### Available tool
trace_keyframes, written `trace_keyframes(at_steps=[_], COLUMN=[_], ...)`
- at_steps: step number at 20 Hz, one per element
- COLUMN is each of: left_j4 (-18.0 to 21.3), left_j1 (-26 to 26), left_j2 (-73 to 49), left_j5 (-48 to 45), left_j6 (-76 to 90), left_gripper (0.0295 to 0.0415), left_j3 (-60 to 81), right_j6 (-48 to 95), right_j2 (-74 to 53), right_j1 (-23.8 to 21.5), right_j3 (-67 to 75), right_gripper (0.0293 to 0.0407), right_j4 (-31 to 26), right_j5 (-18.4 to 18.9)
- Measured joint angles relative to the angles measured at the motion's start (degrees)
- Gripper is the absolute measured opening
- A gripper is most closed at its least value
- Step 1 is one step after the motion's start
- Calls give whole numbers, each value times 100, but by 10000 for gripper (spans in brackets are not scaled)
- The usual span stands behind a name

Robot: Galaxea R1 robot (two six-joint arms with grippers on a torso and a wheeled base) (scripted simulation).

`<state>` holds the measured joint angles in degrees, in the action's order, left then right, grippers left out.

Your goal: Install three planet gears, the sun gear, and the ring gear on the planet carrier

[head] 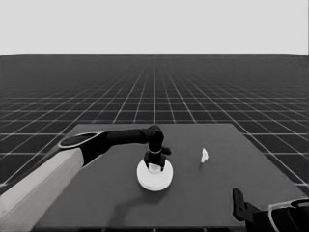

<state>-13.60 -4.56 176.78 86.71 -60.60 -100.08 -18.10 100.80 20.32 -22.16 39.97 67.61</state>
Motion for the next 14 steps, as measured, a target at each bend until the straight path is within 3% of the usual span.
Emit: trace_keyframes(at_steps=[14], left_j4=[-4], left_j1=[-25], left_j2=[-6], left_j5=[3], left_j6=[700], left_gripper=[349], left_j3=[-5], right_j6=[0], right_j2=[0], right_j1=[0], right_j3=[0], right_gripper=[385], right_j4=[0], right_j5=[0])
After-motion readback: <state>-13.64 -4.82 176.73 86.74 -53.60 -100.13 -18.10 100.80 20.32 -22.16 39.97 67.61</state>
